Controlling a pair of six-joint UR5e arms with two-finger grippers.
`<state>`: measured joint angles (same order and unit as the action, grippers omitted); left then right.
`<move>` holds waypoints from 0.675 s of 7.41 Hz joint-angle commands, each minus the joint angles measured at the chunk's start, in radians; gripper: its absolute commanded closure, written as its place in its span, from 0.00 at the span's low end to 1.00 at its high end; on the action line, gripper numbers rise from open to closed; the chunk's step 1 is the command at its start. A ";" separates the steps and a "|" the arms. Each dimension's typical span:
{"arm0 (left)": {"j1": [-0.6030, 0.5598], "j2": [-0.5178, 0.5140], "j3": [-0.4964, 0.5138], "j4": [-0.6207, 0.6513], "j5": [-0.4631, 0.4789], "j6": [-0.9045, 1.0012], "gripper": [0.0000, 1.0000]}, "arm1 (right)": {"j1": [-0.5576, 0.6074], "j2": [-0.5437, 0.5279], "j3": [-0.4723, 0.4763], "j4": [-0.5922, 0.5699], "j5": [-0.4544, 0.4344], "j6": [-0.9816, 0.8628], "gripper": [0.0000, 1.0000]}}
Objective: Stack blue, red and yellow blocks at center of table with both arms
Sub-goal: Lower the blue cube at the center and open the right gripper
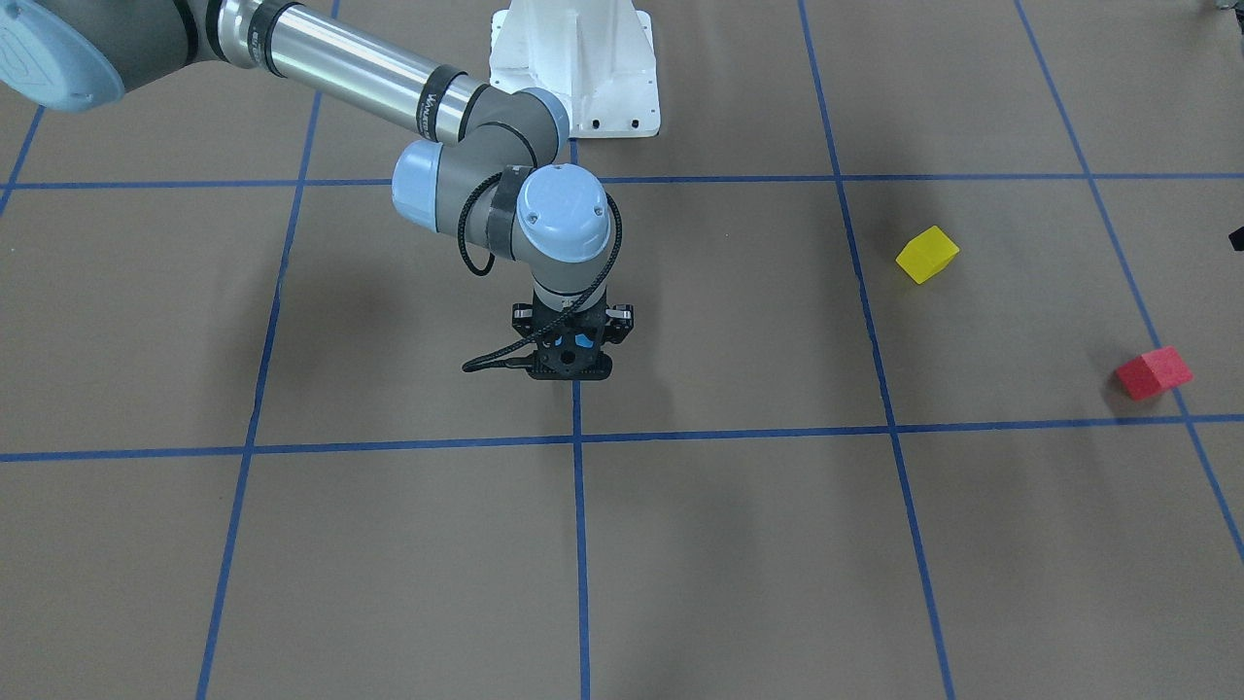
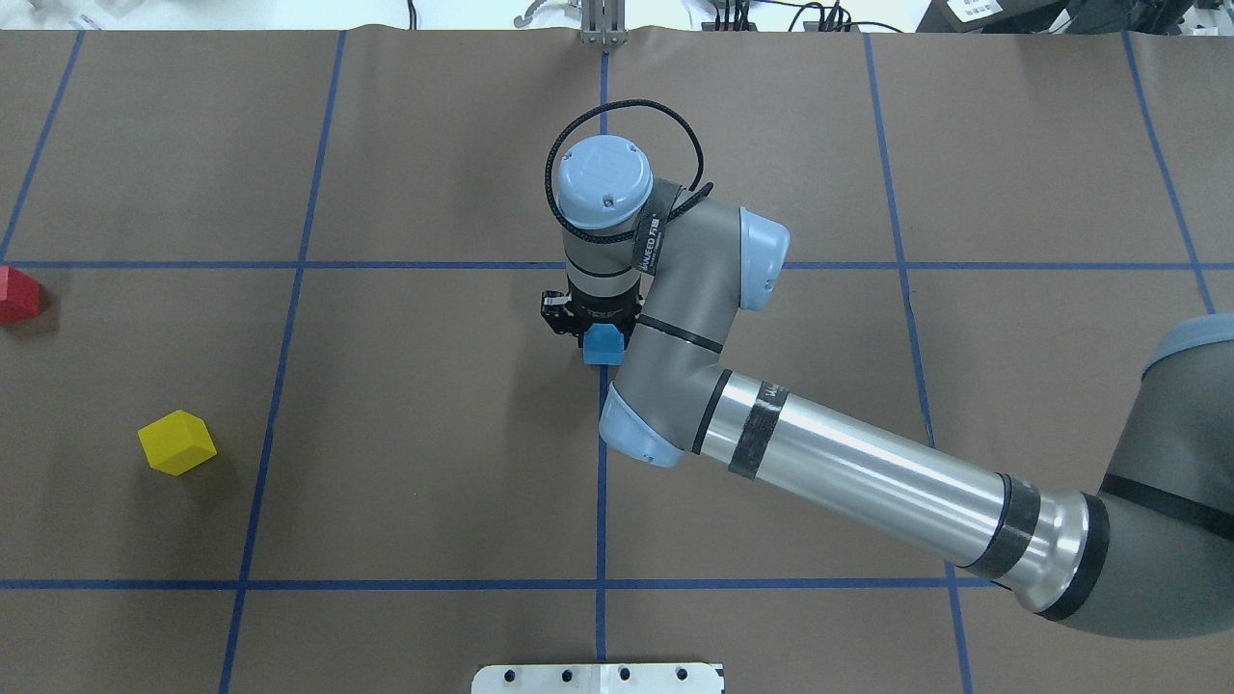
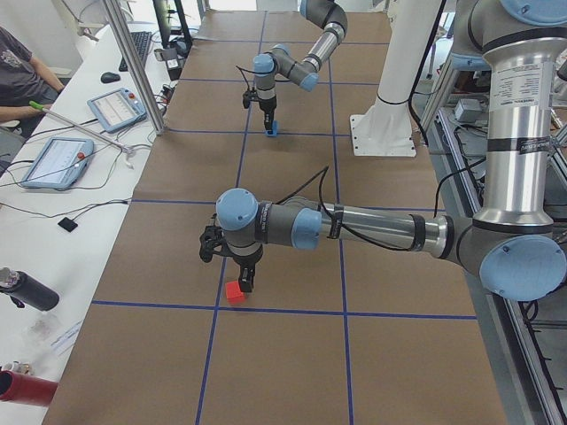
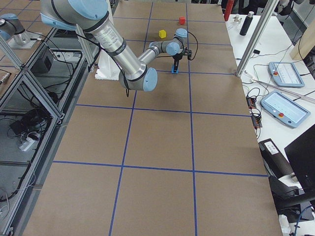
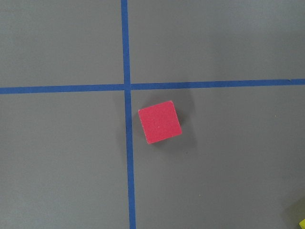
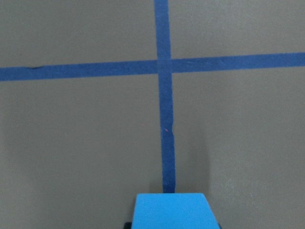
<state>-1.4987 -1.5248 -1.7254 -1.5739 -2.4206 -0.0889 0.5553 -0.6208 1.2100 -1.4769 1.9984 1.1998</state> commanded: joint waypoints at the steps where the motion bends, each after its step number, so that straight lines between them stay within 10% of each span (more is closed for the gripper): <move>1: 0.000 0.000 -0.002 0.000 0.000 0.000 0.00 | -0.002 0.001 -0.001 0.000 -0.001 0.000 0.64; 4: 0.000 0.000 -0.003 0.000 0.000 -0.002 0.00 | -0.008 0.001 -0.003 0.001 -0.016 0.000 0.52; 5: 0.000 0.000 -0.003 0.000 0.000 -0.002 0.00 | -0.008 0.001 -0.003 0.001 -0.018 0.000 0.01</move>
<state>-1.4987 -1.5248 -1.7285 -1.5739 -2.4206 -0.0903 0.5487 -0.6198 1.2073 -1.4758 1.9842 1.1996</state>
